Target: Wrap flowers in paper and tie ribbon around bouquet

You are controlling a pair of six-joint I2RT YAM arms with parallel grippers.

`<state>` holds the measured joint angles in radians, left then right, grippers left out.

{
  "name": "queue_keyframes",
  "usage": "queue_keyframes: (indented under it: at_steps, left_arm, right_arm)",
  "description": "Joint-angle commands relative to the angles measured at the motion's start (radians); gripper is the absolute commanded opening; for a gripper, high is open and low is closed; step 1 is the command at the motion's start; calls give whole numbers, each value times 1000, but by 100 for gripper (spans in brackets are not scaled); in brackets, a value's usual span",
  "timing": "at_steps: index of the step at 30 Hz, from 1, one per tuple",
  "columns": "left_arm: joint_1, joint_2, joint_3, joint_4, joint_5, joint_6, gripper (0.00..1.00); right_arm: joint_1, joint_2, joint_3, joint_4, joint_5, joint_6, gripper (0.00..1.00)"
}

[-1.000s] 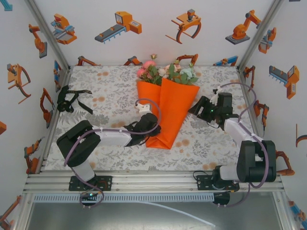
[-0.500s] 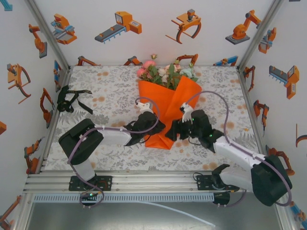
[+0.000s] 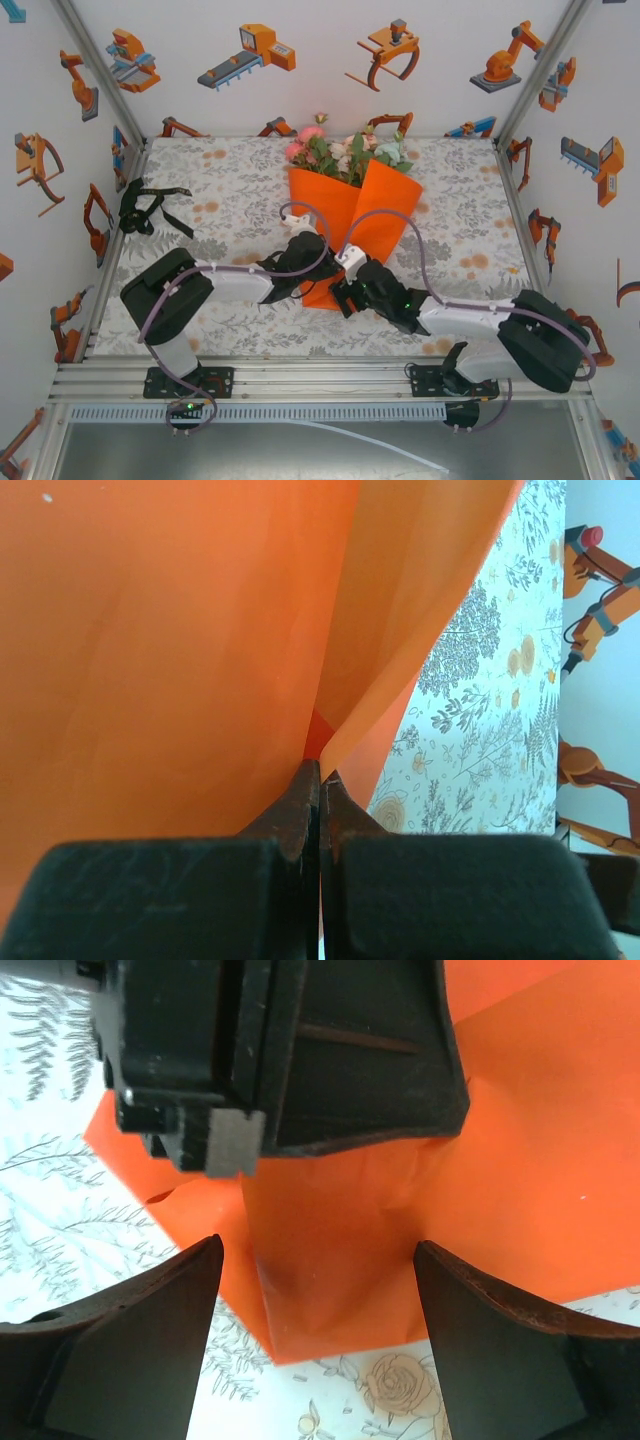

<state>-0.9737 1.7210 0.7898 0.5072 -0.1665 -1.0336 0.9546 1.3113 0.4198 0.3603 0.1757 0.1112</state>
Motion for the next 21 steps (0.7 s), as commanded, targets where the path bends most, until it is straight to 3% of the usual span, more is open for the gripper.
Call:
queue_keyframes:
  at_steps: [1,5,11,17,21]
  left_arm:
    - [3,-49,14,-30,-11,-52,0]
    - [3,-65,19,-32,-2,-52,1]
    - [4,-118,55,-19,28,73,42]
    - [9,-278,56,-95,4,341,52]
    - [9,-360,69,-311,-149,472,54]
  right_arm:
    - [62,43,5,101,305,-54,68]
    - [115,42,14,74,454,-27,54]
    - [119,9,-3,-17,494,72,31]
    - [117,-41,-34,-34,530,108,9]
    - [105,-103,-66,-42,502,86,1]
